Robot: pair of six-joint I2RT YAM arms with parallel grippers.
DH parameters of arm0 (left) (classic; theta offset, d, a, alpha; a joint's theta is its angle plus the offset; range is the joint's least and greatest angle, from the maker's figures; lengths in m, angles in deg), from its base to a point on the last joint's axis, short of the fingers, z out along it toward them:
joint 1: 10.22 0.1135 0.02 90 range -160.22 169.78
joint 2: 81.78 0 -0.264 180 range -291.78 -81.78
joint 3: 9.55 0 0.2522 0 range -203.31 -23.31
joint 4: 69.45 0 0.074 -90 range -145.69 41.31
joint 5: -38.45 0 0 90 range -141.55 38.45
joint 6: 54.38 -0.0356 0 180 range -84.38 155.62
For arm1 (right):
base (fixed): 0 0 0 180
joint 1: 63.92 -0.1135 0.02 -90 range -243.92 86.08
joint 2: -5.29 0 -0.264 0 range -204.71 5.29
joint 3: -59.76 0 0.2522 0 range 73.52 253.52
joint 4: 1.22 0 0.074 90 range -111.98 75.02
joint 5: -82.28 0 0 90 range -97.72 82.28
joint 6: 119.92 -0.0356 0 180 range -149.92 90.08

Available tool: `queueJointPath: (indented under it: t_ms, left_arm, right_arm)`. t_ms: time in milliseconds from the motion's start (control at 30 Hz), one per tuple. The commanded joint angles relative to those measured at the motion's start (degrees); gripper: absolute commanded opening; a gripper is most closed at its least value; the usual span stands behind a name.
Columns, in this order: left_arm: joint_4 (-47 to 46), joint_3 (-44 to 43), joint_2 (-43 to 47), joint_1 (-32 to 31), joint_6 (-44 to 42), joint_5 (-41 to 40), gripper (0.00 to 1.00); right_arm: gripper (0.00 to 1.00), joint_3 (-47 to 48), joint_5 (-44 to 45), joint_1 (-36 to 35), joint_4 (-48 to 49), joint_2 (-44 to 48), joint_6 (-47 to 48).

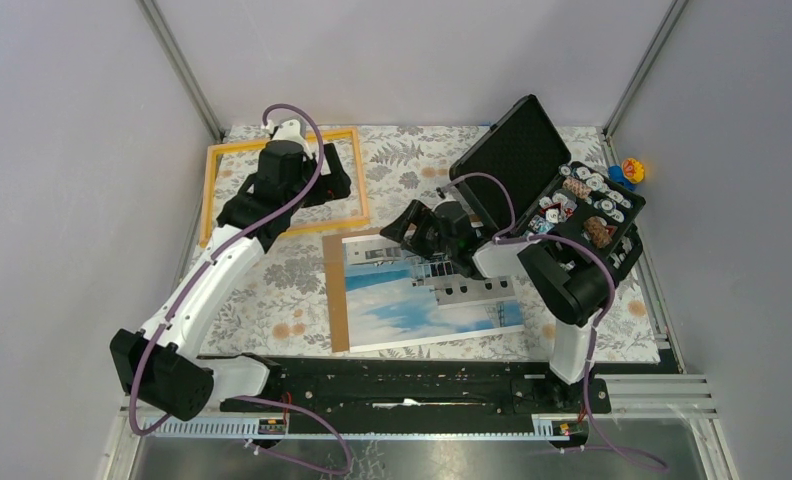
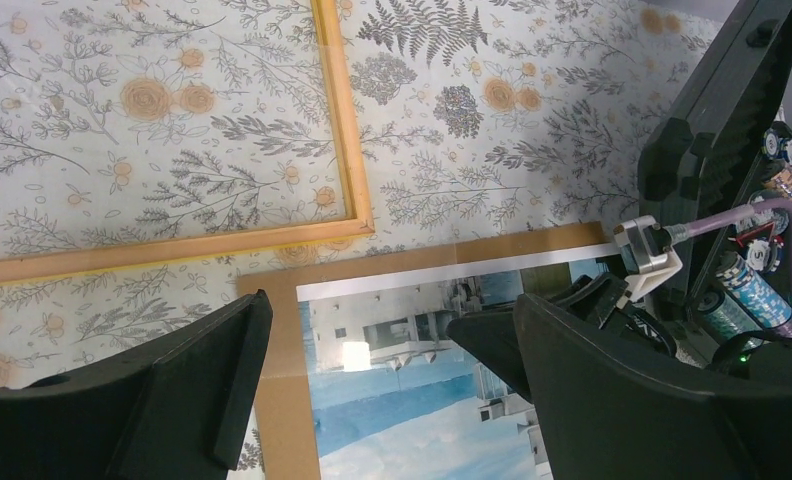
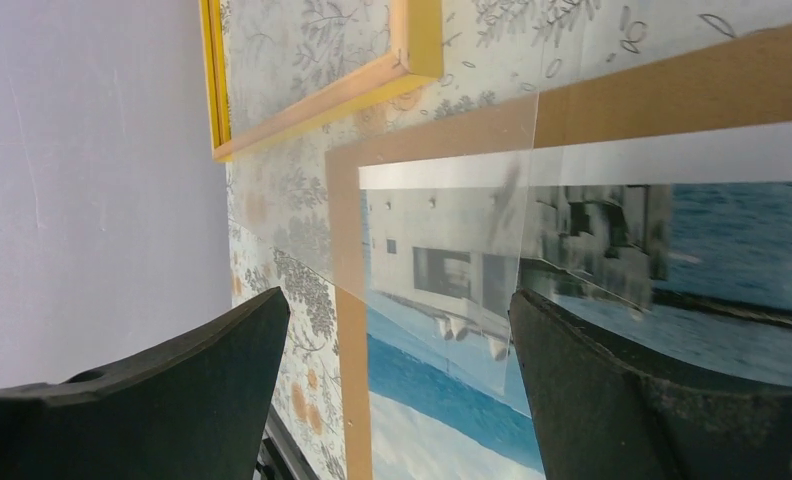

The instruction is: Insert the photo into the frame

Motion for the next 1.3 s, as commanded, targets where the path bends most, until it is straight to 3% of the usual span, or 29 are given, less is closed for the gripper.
queueJointPath:
  t_ms: [0, 433, 700, 1000, 1167, 1200, 1267]
  left_arm:
    - [-3.1, 0.3, 1.8, 0.1, -0.3, -0.7, 0.99]
    - [-3.8, 0.9, 3.2, 0.1, 0.1, 0.2, 0.99]
    - [-4.1, 1.1, 3.7, 0.1, 0.5, 1.2, 0.99]
    - [-5.0, 1.7, 4.6, 0.1, 1.4, 3.9, 0.99]
    - [-5.5, 2.0, 5.3, 0.1, 1.7, 5.0, 0.99]
    - [-5.5, 2.0, 5.5, 0.1, 1.7, 5.0, 0.99]
    - [-5.6, 2.0, 5.8, 0.1, 1.6, 4.7, 0.99]
  right_arm:
    - [0.89, 4.7, 2.5, -1.3, -1.0, -2.3, -1.3]
    - [0.94, 5.7, 5.7, -1.2, -12.8, -1.7, 4.8]
    - [0.9, 10.0, -2.1, -0.2, -7.3, -7.7, -0.4]
    - [0.89, 14.8, -4.9, -0.2, -4.7, -10.5, -3.7]
    - [0.83, 14.8, -5.6, -0.2, -0.6, -10.8, -7.4]
    - [0.79, 14.8, -5.5, -0.2, 0.3, -11.4, -8.6]
    - [0.62, 15.5, -5.9, -0.2, 2.0, -12.9, -11.5]
